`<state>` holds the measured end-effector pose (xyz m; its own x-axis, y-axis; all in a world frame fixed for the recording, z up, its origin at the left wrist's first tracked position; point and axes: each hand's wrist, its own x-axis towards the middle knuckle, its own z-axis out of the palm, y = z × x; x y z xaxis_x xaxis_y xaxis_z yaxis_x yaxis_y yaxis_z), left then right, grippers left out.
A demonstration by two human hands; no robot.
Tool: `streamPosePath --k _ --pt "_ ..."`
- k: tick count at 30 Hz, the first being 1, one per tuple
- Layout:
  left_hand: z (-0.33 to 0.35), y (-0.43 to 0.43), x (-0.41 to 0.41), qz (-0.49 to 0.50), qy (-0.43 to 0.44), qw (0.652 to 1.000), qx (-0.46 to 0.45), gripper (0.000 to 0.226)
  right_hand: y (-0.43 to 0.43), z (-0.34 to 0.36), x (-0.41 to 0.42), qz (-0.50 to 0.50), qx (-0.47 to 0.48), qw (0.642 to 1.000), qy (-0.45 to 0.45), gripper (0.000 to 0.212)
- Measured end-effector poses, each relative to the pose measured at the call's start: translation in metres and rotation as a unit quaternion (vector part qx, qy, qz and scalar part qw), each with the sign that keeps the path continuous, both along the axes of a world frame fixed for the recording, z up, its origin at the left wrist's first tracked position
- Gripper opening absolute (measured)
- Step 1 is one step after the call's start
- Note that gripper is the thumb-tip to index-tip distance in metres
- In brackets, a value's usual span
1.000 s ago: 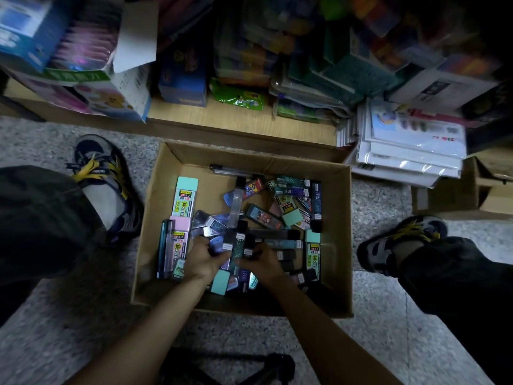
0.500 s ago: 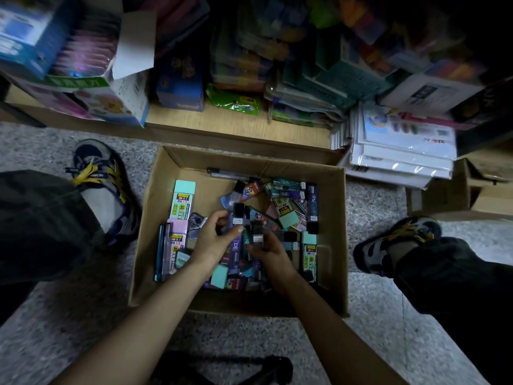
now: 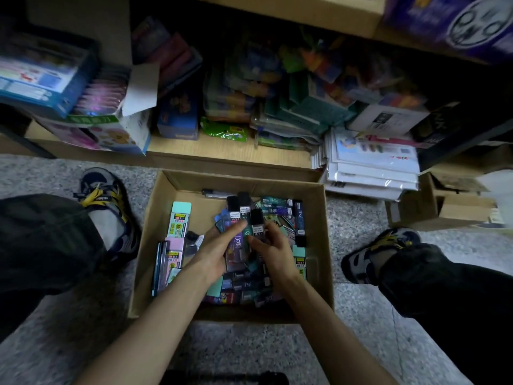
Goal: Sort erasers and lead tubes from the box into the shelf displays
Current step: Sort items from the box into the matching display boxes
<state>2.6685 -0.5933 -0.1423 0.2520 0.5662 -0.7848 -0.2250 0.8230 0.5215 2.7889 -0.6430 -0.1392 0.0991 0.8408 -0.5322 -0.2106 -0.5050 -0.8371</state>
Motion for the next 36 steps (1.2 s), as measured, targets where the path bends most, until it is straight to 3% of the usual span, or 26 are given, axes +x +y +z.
streamPosePath --k 5,12,20,22,27,36 --pt "0.028 0.001 0.005 0.01 0.013 0.999 0.05 0.017 -0.006 0.033 0.006 0.017 0.046 0.998 -0.025 0.011" --pt "0.082 0.01 0.011 0.025 -0.016 0.989 0.142 0.023 -0.004 0.102 0.018 -0.004 0.088 0.996 -0.011 0.02" --pt "0.165 0.034 0.022 0.026 -0.031 0.963 0.268 0.005 0.007 0.181 0.052 -0.036 0.135 0.989 -0.048 0.018" --pt "0.185 0.039 0.025 0.025 -0.018 0.957 0.289 0.003 0.012 0.203 0.058 -0.029 0.172 0.982 -0.073 0.005" --pt "0.236 0.056 0.03 -0.025 -0.024 0.933 0.358 0.009 0.029 0.26 0.082 -0.017 0.237 0.959 -0.153 0.007" --pt "0.294 0.098 0.032 -0.014 -0.037 0.906 0.422 0.01 0.071 0.34 0.142 -0.137 0.315 0.894 -0.288 0.013"
